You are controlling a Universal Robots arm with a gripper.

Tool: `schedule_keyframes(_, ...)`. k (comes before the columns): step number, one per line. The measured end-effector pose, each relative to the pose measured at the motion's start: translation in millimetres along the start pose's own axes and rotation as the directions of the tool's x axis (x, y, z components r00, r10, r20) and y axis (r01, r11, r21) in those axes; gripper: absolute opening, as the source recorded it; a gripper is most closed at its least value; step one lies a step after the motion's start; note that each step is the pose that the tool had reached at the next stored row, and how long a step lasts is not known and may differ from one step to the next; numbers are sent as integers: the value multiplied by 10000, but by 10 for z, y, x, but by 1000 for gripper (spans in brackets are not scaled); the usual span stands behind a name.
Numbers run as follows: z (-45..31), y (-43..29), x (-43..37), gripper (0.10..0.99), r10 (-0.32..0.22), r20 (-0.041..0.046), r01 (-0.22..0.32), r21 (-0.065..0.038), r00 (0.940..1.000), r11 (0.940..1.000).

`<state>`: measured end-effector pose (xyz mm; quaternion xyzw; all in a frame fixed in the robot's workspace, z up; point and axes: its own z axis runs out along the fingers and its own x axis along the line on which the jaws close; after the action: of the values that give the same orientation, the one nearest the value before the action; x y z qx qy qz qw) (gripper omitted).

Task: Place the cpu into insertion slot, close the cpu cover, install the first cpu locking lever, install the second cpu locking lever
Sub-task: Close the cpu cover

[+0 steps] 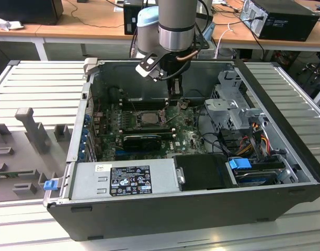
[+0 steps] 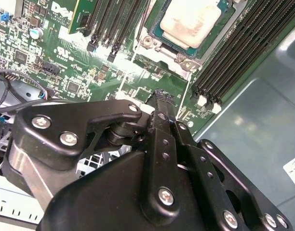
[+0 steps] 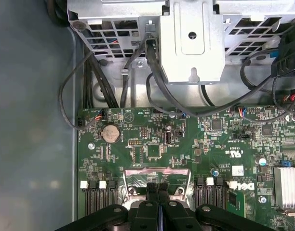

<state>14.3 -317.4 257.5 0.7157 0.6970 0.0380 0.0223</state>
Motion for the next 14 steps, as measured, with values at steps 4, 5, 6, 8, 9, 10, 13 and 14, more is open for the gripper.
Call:
schedule_keyframes(4, 2, 35, 1, 106, 0, 0, 0, 0, 10000, 10000)
schedule_keyframes(5, 2, 46, 2, 106, 0, -1, 0, 0, 10000, 10000)
schedule_keyframes(6, 1, 55, 3, 106, 0, 1, 0, 0, 10000, 10000)
schedule_keyframes(8, -4, 64, 4, 106, 0, 3, 0, 1, 10000, 10000)
schedule_keyframes(9, -9, 69, 5, 106, 0, 1, 0, 1, 10000, 10000)
schedule_keyframes(10, -10, 79, 7, 106, 1, -1, -1, 0, 10000, 10000)
schedule_keyframes(13, -8, 140, 11, 106, 0, 1, 0, 1, 10000, 10000)
schedule_keyframes(14, -6, 163, 12, 106, 0, 0, 0, 0, 10000, 10000)
